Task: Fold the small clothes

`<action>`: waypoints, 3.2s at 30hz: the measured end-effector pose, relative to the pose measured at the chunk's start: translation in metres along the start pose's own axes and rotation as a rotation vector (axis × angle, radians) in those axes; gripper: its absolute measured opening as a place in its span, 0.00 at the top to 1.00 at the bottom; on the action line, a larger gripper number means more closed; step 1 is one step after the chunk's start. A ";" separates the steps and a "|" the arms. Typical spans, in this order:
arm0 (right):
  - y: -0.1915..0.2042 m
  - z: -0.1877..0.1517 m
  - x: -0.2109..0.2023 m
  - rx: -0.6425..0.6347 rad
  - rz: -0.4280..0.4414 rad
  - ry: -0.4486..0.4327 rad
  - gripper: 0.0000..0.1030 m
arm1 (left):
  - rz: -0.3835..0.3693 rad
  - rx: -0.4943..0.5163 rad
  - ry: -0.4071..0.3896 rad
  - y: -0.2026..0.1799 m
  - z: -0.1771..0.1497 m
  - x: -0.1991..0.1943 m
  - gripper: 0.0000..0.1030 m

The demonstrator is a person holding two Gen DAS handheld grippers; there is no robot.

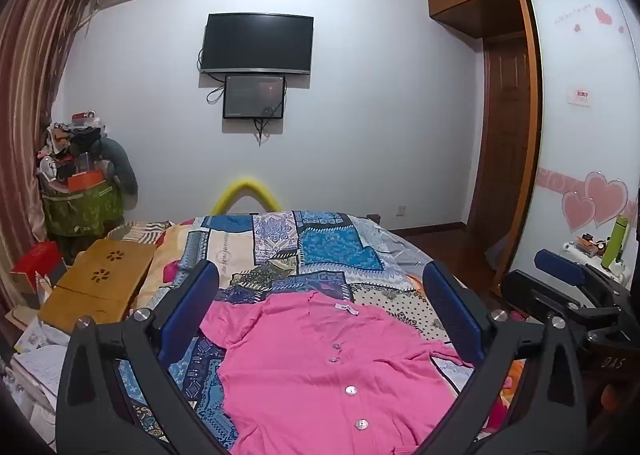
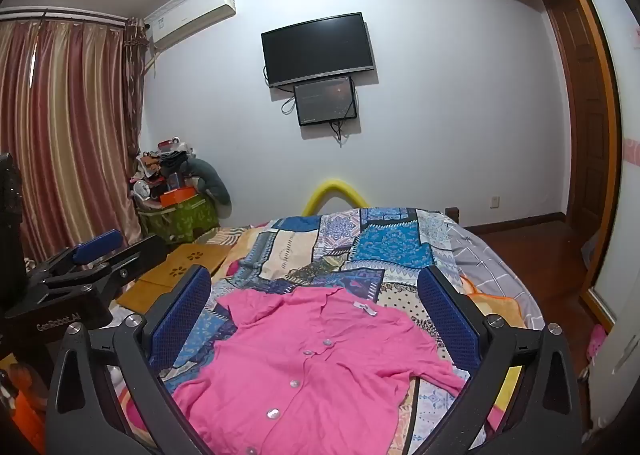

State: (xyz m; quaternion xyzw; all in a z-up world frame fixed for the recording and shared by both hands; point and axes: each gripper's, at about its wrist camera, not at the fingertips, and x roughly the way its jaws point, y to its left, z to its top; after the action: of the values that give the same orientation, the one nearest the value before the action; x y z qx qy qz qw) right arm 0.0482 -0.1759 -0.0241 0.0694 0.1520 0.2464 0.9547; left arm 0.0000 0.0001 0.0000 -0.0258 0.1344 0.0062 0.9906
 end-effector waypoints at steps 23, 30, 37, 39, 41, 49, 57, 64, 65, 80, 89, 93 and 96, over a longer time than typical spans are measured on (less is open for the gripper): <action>-0.002 -0.004 0.006 0.000 -0.003 0.017 0.00 | 0.016 -0.031 0.028 0.009 -0.005 0.011 0.00; -0.002 -0.002 0.004 -0.002 -0.012 0.019 0.00 | 0.018 -0.020 0.023 0.007 -0.009 0.009 0.00; -0.003 -0.001 0.001 -0.001 -0.018 0.017 0.00 | 0.015 -0.024 0.021 0.007 -0.007 0.008 0.00; -0.003 -0.001 0.001 0.000 -0.018 0.017 0.00 | 0.014 -0.026 0.024 0.007 -0.006 0.008 0.00; -0.003 0.000 0.001 0.001 -0.020 0.017 0.00 | 0.012 -0.030 0.024 0.007 -0.006 0.008 0.00; -0.004 0.000 0.001 0.000 -0.018 0.017 0.00 | 0.013 -0.029 0.017 0.009 -0.005 0.007 0.00; -0.005 0.001 0.001 -0.002 -0.019 0.018 0.00 | 0.007 -0.033 0.015 0.011 -0.004 0.005 0.00; -0.005 0.001 0.001 -0.002 -0.019 0.018 0.00 | 0.010 -0.023 0.007 0.007 -0.004 0.003 0.00; -0.005 0.001 0.001 -0.001 -0.019 0.018 0.00 | 0.011 -0.023 0.007 0.007 -0.004 0.003 0.00; -0.005 0.001 0.001 -0.002 -0.019 0.018 0.00 | 0.013 -0.030 0.005 0.009 -0.004 0.000 0.00; -0.006 0.000 0.002 -0.004 -0.021 0.017 0.00 | 0.011 -0.031 0.004 0.011 -0.003 0.000 0.00; -0.009 0.002 0.006 -0.016 -0.024 0.019 0.00 | 0.008 -0.029 0.005 0.012 -0.003 0.001 0.00; -0.012 0.004 0.012 -0.034 -0.038 0.016 0.00 | 0.012 -0.026 0.007 0.014 0.001 0.008 0.00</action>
State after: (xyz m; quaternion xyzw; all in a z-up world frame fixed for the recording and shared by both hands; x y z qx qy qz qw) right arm 0.0652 -0.1809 -0.0256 0.0483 0.1566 0.2313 0.9590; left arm 0.0083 0.0142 -0.0015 -0.0379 0.1378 0.0137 0.9896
